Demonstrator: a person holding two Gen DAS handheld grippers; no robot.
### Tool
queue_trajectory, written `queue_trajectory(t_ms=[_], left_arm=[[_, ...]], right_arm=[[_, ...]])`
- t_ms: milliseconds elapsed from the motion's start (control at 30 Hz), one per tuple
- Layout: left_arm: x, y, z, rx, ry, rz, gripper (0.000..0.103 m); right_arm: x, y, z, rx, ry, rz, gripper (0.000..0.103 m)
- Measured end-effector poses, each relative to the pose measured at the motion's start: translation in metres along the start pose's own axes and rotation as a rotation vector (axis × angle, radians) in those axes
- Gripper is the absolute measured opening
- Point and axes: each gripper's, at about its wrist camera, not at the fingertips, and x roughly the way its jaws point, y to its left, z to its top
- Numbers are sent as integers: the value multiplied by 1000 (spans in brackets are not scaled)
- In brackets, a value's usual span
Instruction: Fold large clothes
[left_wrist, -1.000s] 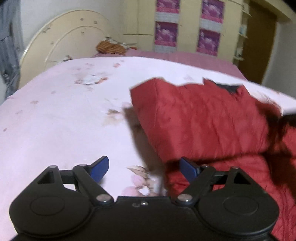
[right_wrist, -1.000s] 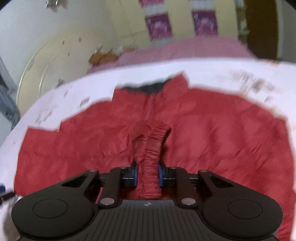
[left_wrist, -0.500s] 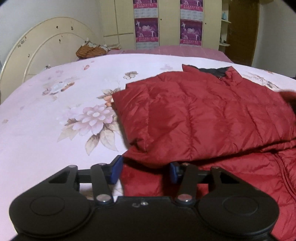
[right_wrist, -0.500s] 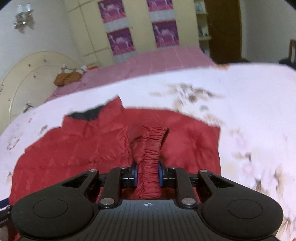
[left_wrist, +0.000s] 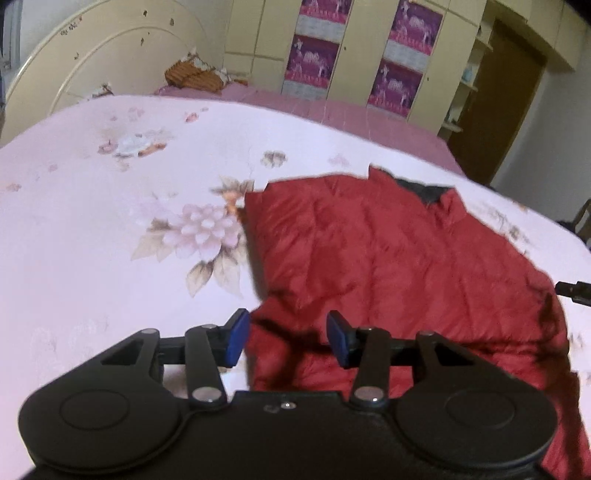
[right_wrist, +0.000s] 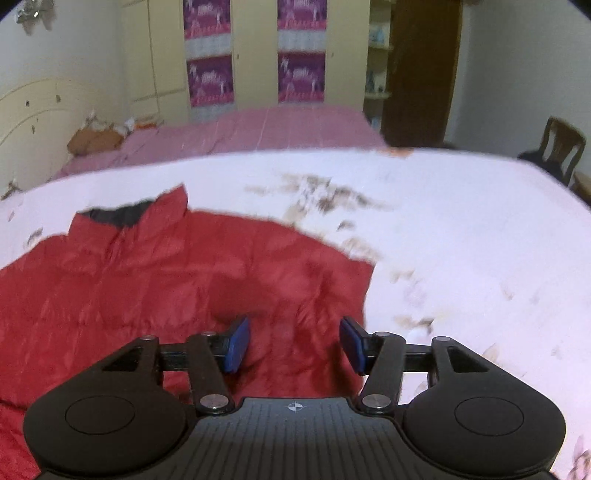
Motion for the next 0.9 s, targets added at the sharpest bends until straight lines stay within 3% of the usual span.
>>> queue_trajectory(t_ms=[300,467,767,800,833,900], left_arm=[[29,-36,29,52,-7,-28,45],[49,-51,37,84,1,-29,45],[75,-66,44,116,19,-23,45],[78,-66,45,118,20,-21,45],[80,-67,45,118,22,-20,45],[85,-66,45,115,28,-20,46]], right_arm=[[-7,15,21,7,-113,-15,53],[-12,19,26,32,-175,22,53],[3,44,28,-5,-178,79,54],[4,46,28,-8,-185,76,68],[4,46,28,-2,-201,69,94],[2,45,28,5,-240,73,99]])
